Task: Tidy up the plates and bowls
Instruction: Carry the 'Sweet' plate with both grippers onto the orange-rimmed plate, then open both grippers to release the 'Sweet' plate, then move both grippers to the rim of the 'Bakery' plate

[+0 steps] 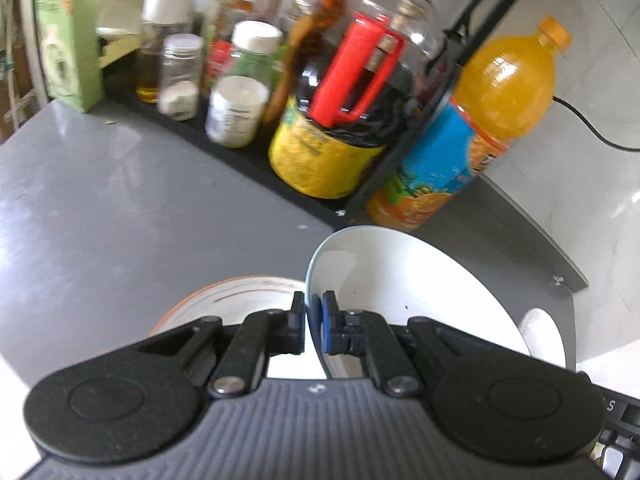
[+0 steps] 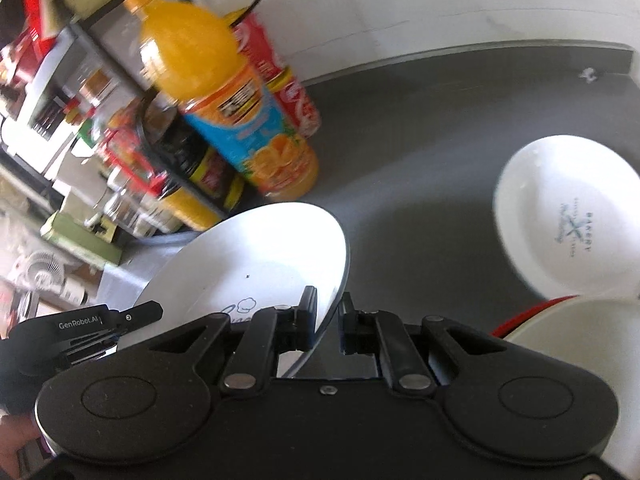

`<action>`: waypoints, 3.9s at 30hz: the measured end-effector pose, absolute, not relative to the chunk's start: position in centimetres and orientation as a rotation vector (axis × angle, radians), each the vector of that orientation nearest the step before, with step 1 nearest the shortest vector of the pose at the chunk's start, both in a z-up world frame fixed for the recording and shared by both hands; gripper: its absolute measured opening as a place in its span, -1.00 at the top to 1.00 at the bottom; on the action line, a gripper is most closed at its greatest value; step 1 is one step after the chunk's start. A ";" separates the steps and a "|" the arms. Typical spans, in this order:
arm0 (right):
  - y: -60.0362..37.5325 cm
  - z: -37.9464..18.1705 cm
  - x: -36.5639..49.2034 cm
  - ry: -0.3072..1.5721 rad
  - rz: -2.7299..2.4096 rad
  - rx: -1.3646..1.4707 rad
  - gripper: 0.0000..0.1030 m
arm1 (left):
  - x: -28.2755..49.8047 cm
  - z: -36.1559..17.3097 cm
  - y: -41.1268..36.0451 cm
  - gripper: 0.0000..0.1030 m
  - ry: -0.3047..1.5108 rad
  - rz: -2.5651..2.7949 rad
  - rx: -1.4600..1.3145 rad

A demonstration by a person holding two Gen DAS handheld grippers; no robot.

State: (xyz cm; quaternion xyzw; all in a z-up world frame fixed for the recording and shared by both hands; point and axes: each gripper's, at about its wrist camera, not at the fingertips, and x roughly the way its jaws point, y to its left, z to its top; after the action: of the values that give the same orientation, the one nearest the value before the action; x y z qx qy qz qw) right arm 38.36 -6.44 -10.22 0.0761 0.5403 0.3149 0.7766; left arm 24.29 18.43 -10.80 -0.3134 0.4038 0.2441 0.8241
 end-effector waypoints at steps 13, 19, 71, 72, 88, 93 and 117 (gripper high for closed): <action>-4.4 -10.2 35.0 1.173 0.801 0.072 0.80 | 18.5 -10.9 19.1 0.89 0.829 0.630 -0.729; -3.7 -10.7 33.9 1.185 0.830 0.028 0.80 | 16.5 -11.9 19.3 0.88 0.841 0.661 -0.755; -1.8 -14.1 28.8 1.235 0.527 0.038 0.80 | 19.5 -16.3 25.2 0.65 1.180 0.349 -0.712; -1.8 -14.1 28.7 1.237 0.517 0.044 0.80 | 19.3 -16.3 25.6 0.65 1.184 0.342 -0.738; -1.6 -14.5 27.5 1.224 0.392 0.098 0.79 | 18.5 -13.7 27.9 0.26 1.194 0.311 -0.645; -0.9 -14.5 27.0 1.210 0.376 0.063 0.76 | 18.0 -14.3 28.8 0.25 1.197 0.322 -0.654; -6.0 -8.3 29.1 1.083 0.369 0.169 -0.02 | 25.3 -10.5 22.9 0.02 1.113 0.258 -0.450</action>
State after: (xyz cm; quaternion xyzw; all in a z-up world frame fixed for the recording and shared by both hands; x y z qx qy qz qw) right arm 29.05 -6.01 -8.27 0.0796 0.5118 0.1745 0.8374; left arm 25.25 22.92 -10.53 -0.2109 0.5220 0.1210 0.8175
